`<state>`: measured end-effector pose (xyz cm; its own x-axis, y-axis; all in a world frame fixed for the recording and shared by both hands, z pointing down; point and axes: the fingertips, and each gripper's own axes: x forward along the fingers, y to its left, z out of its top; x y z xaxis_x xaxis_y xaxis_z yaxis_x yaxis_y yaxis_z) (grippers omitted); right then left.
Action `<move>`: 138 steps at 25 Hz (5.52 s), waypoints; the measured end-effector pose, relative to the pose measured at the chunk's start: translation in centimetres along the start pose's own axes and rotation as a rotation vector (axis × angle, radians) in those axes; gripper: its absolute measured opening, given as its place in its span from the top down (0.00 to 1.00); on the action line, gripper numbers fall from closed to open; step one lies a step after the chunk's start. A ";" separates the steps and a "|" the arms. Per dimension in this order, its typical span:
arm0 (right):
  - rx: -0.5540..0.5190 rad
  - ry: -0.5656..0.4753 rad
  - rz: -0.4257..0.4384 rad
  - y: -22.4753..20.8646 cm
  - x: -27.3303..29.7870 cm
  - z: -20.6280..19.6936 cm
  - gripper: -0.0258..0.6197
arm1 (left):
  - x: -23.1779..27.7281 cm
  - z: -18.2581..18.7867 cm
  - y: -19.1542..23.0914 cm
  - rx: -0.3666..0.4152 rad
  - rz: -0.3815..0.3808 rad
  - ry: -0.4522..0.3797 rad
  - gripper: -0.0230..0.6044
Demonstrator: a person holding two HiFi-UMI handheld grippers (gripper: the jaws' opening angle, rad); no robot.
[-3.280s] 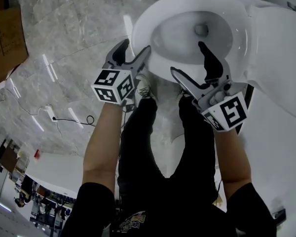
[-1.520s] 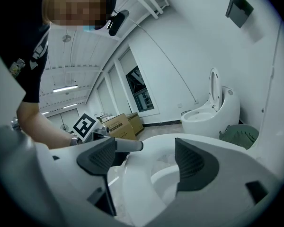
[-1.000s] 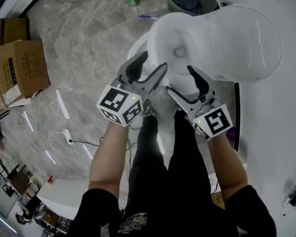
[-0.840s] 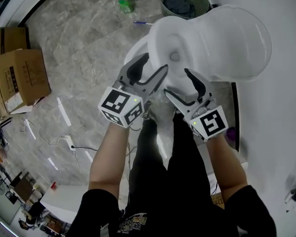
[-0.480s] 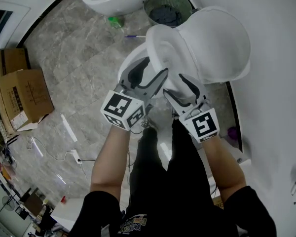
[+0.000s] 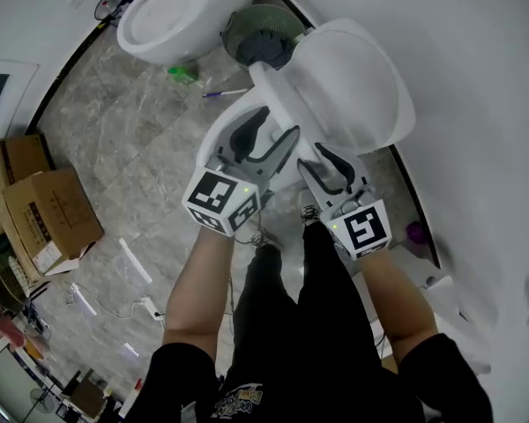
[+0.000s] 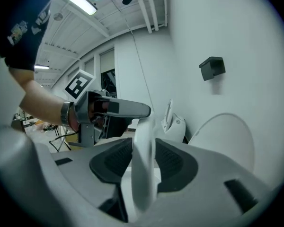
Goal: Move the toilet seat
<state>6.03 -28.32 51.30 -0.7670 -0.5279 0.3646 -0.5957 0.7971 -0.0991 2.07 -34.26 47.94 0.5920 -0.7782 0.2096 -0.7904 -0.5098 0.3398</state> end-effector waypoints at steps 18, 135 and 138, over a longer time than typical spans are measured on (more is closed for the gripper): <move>-0.025 0.011 -0.237 -13.7 -4.0 1.2 0.75 | 13.5 2.4 -5.2 0.067 -0.125 0.099 0.59; -0.075 -0.155 0.025 32.9 -40.0 3.1 0.96 | -46.9 -5.6 -36.5 0.120 0.210 -0.040 0.95; -0.095 -0.155 0.048 33.7 -39.9 3.3 0.96 | -47.3 -5.6 -36.7 0.122 0.225 -0.040 0.95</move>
<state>15.80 18.65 30.30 -0.8258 -0.5218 0.2139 -0.5382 0.8425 -0.0227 3.92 23.31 30.75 0.3941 -0.8897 0.2305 -0.9162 -0.3604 0.1753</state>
